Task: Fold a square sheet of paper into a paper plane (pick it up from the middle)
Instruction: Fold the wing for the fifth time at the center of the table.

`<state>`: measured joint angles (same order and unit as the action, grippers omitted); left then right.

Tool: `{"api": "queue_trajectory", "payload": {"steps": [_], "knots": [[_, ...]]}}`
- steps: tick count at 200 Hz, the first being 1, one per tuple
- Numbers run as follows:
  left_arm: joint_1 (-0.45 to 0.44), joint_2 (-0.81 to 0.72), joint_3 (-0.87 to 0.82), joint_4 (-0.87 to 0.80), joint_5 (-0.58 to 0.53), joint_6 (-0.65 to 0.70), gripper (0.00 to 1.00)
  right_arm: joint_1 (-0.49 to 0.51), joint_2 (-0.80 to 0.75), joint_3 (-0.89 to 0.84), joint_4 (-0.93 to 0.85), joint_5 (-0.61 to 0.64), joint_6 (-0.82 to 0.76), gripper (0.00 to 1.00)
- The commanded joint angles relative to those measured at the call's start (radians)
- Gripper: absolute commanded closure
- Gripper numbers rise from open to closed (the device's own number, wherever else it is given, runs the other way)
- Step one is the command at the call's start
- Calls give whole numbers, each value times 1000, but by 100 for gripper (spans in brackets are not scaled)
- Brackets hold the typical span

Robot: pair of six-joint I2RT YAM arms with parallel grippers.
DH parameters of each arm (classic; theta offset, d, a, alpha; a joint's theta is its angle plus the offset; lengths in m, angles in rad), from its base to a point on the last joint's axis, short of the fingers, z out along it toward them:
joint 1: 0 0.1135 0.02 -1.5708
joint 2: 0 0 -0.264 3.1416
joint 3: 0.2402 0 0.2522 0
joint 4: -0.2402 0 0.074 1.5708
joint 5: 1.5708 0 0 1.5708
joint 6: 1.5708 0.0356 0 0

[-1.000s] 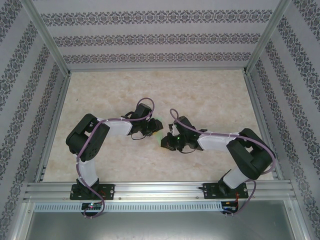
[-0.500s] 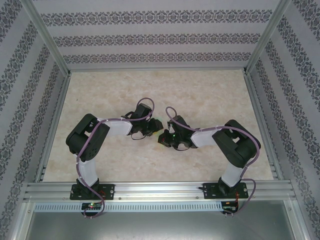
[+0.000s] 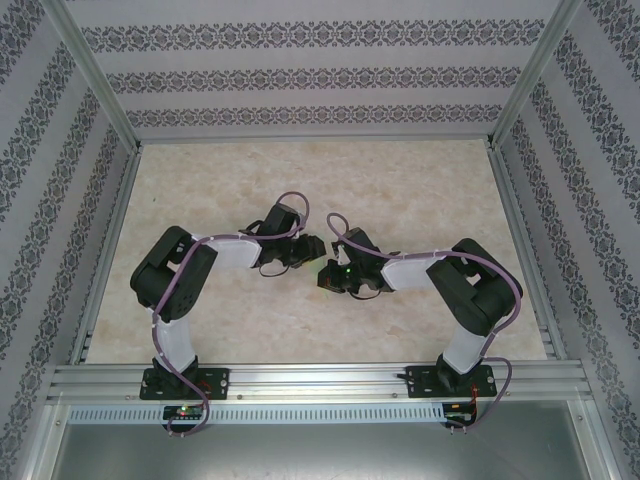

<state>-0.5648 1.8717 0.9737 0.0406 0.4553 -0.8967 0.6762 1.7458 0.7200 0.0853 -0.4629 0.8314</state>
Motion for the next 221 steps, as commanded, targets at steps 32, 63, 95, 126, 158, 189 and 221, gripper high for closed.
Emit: {"api": "queue_trajectory", "payload": {"steps": [32, 63, 95, 126, 158, 189, 221], "knots": [[38, -163, -24, 112, 36, 77, 54, -24, 51, -15, -194, -2, -66, 100], [38, -181, -86, 146, 56, 76, 54, -29, 67, -4, -191, -8, -66, 100], [37, -163, -138, 194, 72, 63, 55, -30, 78, -2, -187, -8, -59, 100], [37, -105, -138, 254, 111, 49, 55, -29, 85, 2, -190, -10, -58, 100], [36, -56, -116, 246, 103, 61, 55, -30, 90, 4, -191, -11, -58, 100], [39, -11, -89, 220, 65, 87, 56, -27, 93, 2, -196, -22, -62, 100], [66, 29, -51, 195, 34, 97, 56, -26, 86, -5, -219, -29, -83, 100]]}}
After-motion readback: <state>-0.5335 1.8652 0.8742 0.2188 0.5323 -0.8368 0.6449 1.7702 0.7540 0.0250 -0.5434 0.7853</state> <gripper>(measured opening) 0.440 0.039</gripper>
